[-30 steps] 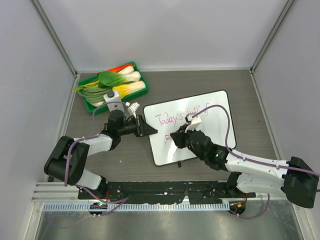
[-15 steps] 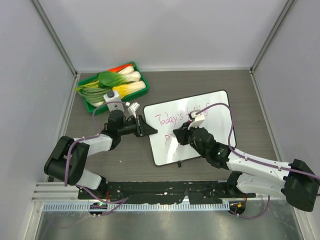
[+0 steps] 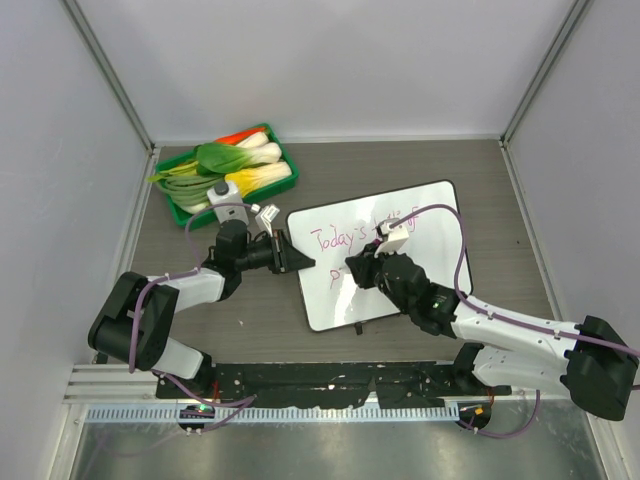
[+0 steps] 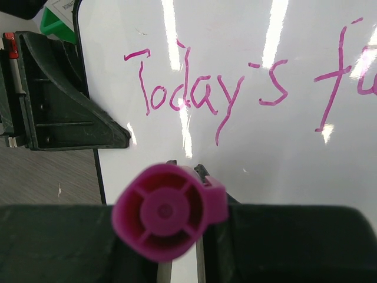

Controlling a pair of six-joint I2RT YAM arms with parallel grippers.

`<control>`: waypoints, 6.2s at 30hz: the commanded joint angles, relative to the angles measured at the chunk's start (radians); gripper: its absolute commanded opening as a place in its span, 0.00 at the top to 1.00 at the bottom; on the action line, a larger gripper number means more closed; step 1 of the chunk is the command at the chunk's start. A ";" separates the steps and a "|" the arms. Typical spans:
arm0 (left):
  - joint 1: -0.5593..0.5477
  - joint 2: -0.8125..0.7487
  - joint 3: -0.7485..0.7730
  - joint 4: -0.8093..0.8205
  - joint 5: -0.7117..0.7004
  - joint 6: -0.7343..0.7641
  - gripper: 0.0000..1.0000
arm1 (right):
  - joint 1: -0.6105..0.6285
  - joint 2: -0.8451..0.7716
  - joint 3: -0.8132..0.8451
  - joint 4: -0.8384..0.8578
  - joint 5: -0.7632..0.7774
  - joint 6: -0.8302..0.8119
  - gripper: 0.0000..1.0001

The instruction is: Write a sentence on the whiteboard

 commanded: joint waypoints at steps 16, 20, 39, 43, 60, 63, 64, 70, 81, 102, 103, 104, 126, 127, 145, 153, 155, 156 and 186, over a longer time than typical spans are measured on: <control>0.014 0.042 0.000 -0.070 -0.183 0.151 1.00 | -0.017 -0.009 0.005 -0.043 0.022 -0.024 0.98; 0.014 0.044 0.003 -0.067 -0.177 0.151 1.00 | -0.014 -0.006 -0.012 -0.054 0.002 -0.015 0.99; 0.014 0.052 0.005 -0.068 -0.175 0.151 1.00 | -0.016 -0.043 -0.071 -0.072 -0.055 0.017 0.99; 0.014 0.050 0.005 -0.067 -0.175 0.150 1.00 | -0.017 -0.040 -0.075 -0.057 -0.050 0.016 0.98; 0.012 0.056 0.008 -0.071 -0.166 0.154 1.00 | -0.020 0.018 0.037 -0.052 0.054 -0.099 0.99; 0.012 0.056 0.009 -0.070 -0.164 0.153 1.00 | -0.029 0.024 0.050 -0.060 0.057 -0.111 0.99; 0.011 0.058 0.009 -0.070 -0.164 0.153 1.00 | -0.029 0.025 0.052 -0.062 0.059 -0.113 0.98; 0.014 0.053 0.008 -0.073 -0.167 0.154 1.00 | -0.042 0.032 0.060 -0.057 0.062 -0.116 0.99; 0.011 0.053 0.006 -0.073 -0.168 0.154 1.00 | -0.051 0.006 0.047 -0.078 0.062 -0.105 0.99; 0.012 0.055 0.009 -0.073 -0.166 0.157 1.00 | -0.052 -0.051 0.081 -0.066 0.006 -0.108 0.98; 0.014 0.056 0.009 -0.073 -0.164 0.157 1.00 | -0.054 -0.042 0.081 -0.066 0.011 -0.108 0.98; 0.011 0.055 0.008 -0.073 -0.164 0.157 1.00 | -0.055 -0.038 0.080 -0.065 0.014 -0.110 0.99; 0.014 0.065 0.014 -0.078 -0.166 0.156 1.00 | -0.055 -0.015 0.035 -0.094 -0.029 -0.113 0.98; 0.012 0.067 0.016 -0.079 -0.164 0.156 1.00 | -0.055 -0.017 0.034 -0.104 -0.029 -0.113 0.98; 0.014 0.070 0.017 -0.079 -0.164 0.156 1.00 | -0.055 -0.043 0.017 -0.154 0.071 -0.108 0.99; 0.012 0.069 0.017 -0.081 -0.163 0.157 1.00 | -0.055 -0.028 0.072 -0.115 0.102 -0.130 0.99; 0.011 0.069 0.017 -0.081 -0.163 0.156 1.00 | -0.055 -0.014 0.086 -0.106 0.103 -0.136 0.99; 0.012 0.069 0.017 -0.081 -0.164 0.159 1.00 | -0.055 -0.003 0.090 -0.103 0.100 -0.138 0.99; 0.012 0.062 0.014 -0.081 -0.164 0.159 1.00 | -0.121 -0.135 0.035 -0.063 -0.088 -0.067 0.99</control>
